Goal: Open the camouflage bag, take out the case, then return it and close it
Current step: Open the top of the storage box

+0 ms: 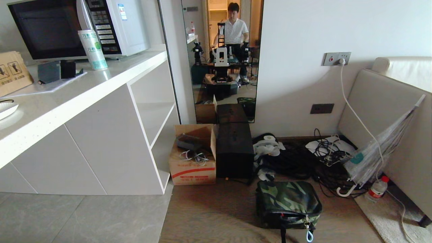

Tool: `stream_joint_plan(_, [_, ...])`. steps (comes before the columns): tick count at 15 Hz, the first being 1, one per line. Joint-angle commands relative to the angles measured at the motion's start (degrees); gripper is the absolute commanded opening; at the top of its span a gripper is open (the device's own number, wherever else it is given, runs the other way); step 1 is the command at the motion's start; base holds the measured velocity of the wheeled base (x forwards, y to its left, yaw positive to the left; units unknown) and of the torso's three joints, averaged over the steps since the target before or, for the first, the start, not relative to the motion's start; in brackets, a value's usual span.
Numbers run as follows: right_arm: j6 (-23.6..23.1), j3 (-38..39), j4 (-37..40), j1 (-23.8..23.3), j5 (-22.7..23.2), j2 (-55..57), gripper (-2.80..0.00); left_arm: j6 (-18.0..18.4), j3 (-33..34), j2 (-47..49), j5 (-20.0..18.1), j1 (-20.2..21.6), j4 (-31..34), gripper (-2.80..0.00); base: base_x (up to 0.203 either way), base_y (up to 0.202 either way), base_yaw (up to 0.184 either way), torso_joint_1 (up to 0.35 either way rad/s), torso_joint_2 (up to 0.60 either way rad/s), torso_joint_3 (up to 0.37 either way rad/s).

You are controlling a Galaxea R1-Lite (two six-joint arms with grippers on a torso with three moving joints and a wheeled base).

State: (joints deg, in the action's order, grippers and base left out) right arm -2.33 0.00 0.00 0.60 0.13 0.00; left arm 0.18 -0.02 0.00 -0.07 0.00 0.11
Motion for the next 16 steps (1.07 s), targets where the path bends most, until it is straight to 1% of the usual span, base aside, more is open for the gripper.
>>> stream_joint_plan(1, [0.0, 0.0, -0.1, 0.0, 0.0, 0.1, -2.8, 0.0, 0.0, 0.1, 0.0, 0.0, 0.0, -2.8, 0.0, 0.0, 0.0, 0.0, 0.0, 0.0])
stream_joint_plan(16, [0.0, 0.0, -0.1, 0.0, 0.0, 0.0, -2.8, -0.1, 0.0, 0.1, 0.1, 0.0, 0.1, -2.8, 0.0, 0.0, 0.0, 0.0, 0.0, 0.0])
